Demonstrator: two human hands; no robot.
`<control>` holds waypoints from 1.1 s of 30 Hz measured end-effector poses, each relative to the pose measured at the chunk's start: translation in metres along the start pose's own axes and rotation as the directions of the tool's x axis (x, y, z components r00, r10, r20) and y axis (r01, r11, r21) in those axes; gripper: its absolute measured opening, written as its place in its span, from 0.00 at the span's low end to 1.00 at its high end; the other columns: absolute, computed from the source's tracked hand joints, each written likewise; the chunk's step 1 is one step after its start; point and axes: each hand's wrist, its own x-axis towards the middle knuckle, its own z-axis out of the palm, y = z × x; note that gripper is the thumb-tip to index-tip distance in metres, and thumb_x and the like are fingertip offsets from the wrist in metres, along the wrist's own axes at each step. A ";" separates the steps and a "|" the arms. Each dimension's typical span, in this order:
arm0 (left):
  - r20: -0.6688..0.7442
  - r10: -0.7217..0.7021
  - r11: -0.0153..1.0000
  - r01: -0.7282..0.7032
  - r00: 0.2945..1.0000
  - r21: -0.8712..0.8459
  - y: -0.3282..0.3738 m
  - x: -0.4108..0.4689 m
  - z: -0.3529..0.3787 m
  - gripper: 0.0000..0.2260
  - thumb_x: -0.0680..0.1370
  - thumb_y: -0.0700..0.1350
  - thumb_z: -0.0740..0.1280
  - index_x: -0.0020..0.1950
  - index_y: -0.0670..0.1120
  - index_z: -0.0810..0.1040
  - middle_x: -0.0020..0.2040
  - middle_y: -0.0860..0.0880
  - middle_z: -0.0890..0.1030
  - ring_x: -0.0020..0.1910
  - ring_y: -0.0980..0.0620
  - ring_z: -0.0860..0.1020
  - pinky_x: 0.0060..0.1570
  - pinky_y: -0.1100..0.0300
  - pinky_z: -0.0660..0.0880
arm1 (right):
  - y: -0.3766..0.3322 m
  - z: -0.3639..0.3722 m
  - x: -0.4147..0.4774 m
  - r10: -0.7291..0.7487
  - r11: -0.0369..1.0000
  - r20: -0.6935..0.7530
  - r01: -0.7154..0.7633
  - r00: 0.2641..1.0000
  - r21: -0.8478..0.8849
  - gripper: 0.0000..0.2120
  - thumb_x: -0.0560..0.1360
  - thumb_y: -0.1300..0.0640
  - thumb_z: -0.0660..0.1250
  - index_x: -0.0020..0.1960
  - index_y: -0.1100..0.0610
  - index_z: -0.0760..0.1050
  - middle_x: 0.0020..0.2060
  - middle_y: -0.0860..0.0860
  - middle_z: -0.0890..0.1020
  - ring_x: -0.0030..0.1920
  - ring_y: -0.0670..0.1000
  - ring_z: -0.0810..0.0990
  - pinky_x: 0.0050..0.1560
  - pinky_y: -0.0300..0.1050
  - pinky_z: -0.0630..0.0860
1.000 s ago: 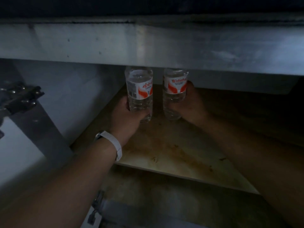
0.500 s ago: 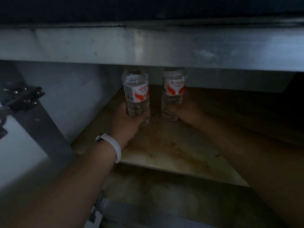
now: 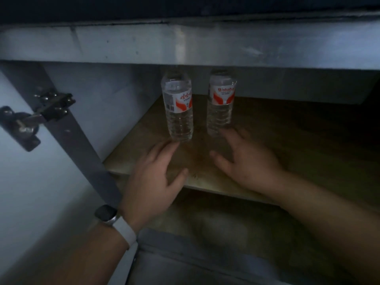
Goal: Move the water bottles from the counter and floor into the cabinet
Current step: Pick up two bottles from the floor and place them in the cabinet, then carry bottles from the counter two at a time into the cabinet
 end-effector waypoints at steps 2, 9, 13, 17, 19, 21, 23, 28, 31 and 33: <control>0.005 0.043 0.993 -0.043 0.999 0.107 0.001 -0.010 -0.009 0.27 0.78 0.59 0.64 0.75 0.51 0.70 0.71 0.49 0.75 0.69 0.46 0.72 0.63 0.49 0.73 | -0.013 -0.002 -0.014 -0.084 0.990 0.026 0.086 0.996 -0.112 0.28 0.77 0.36 0.59 0.75 0.43 0.60 0.73 0.44 0.64 0.69 0.48 0.66 0.61 0.44 0.68; 0.105 -0.008 0.971 -0.018 0.994 0.239 0.041 -0.064 -0.097 0.24 0.79 0.55 0.63 0.73 0.46 0.74 0.72 0.46 0.75 0.68 0.42 0.74 0.63 0.44 0.74 | -0.070 -0.044 -0.068 -0.142 0.988 0.070 0.146 0.987 -0.055 0.24 0.74 0.42 0.57 0.60 0.56 0.78 0.57 0.54 0.81 0.57 0.57 0.79 0.51 0.49 0.78; 0.181 -0.065 0.948 0.004 0.981 0.317 0.081 -0.091 -0.162 0.24 0.78 0.56 0.62 0.72 0.48 0.75 0.72 0.46 0.75 0.70 0.43 0.72 0.68 0.44 0.70 | -0.105 -0.103 -0.108 -0.143 0.983 0.235 0.166 0.961 -0.081 0.24 0.74 0.42 0.58 0.61 0.56 0.77 0.58 0.54 0.80 0.59 0.58 0.79 0.50 0.53 0.79; 0.267 -0.080 0.925 -0.029 0.960 0.380 0.129 -0.100 -0.222 0.25 0.76 0.54 0.62 0.71 0.47 0.77 0.72 0.45 0.77 0.70 0.43 0.71 0.69 0.44 0.64 | -0.135 -0.178 -0.134 -0.176 0.963 0.368 0.238 0.913 -0.129 0.25 0.74 0.40 0.57 0.61 0.55 0.78 0.59 0.54 0.80 0.58 0.58 0.79 0.50 0.52 0.79; 0.316 -0.083 0.912 -0.056 0.945 0.407 0.158 -0.098 -0.251 0.25 0.76 0.55 0.61 0.70 0.47 0.78 0.71 0.45 0.77 0.69 0.42 0.74 0.68 0.43 0.69 | -0.148 -0.217 -0.142 -0.204 0.953 0.397 0.275 0.895 -0.130 0.26 0.74 0.39 0.56 0.61 0.54 0.78 0.59 0.53 0.80 0.59 0.57 0.79 0.52 0.51 0.79; 0.339 -0.091 0.905 -0.064 0.936 0.420 0.185 -0.093 -0.281 0.24 0.76 0.55 0.60 0.69 0.47 0.78 0.70 0.45 0.78 0.67 0.42 0.77 0.66 0.43 0.72 | -0.160 -0.259 -0.148 -0.202 0.949 0.432 0.286 0.879 -0.136 0.26 0.75 0.39 0.55 0.61 0.53 0.78 0.59 0.52 0.80 0.60 0.56 0.78 0.55 0.51 0.78; 0.347 -0.100 0.905 -0.060 0.933 0.421 0.210 -0.083 -0.309 0.24 0.77 0.56 0.59 0.70 0.48 0.78 0.70 0.45 0.78 0.68 0.42 0.76 0.67 0.44 0.71 | -0.168 -0.297 -0.149 -0.208 0.947 0.444 0.293 0.871 -0.130 0.26 0.75 0.39 0.54 0.62 0.53 0.77 0.59 0.52 0.79 0.60 0.56 0.78 0.55 0.52 0.77; 0.296 -0.038 0.924 -0.079 0.955 0.374 0.268 -0.046 -0.369 0.22 0.79 0.55 0.64 0.71 0.48 0.76 0.71 0.45 0.77 0.69 0.43 0.75 0.65 0.48 0.72 | -0.185 -0.392 -0.145 -0.192 0.946 0.376 0.272 0.907 -0.174 0.24 0.74 0.38 0.56 0.59 0.53 0.78 0.58 0.52 0.80 0.60 0.57 0.79 0.56 0.52 0.77; 0.259 0.067 0.933 -0.152 0.964 0.326 0.295 -0.018 -0.394 0.23 0.80 0.54 0.64 0.73 0.48 0.73 0.72 0.45 0.76 0.71 0.43 0.73 0.67 0.46 0.71 | -0.190 -0.442 -0.144 -0.184 0.940 0.319 0.262 0.930 -0.220 0.26 0.74 0.38 0.55 0.62 0.52 0.77 0.63 0.52 0.79 0.64 0.57 0.76 0.61 0.52 0.75; 0.240 0.157 0.925 -0.228 0.958 0.303 0.309 0.000 -0.406 0.23 0.80 0.54 0.62 0.73 0.48 0.74 0.73 0.45 0.75 0.72 0.43 0.72 0.68 0.45 0.70 | -0.192 -0.469 -0.144 -0.149 0.934 0.264 0.223 0.953 -0.280 0.27 0.75 0.36 0.56 0.66 0.50 0.76 0.64 0.51 0.78 0.65 0.55 0.76 0.62 0.51 0.74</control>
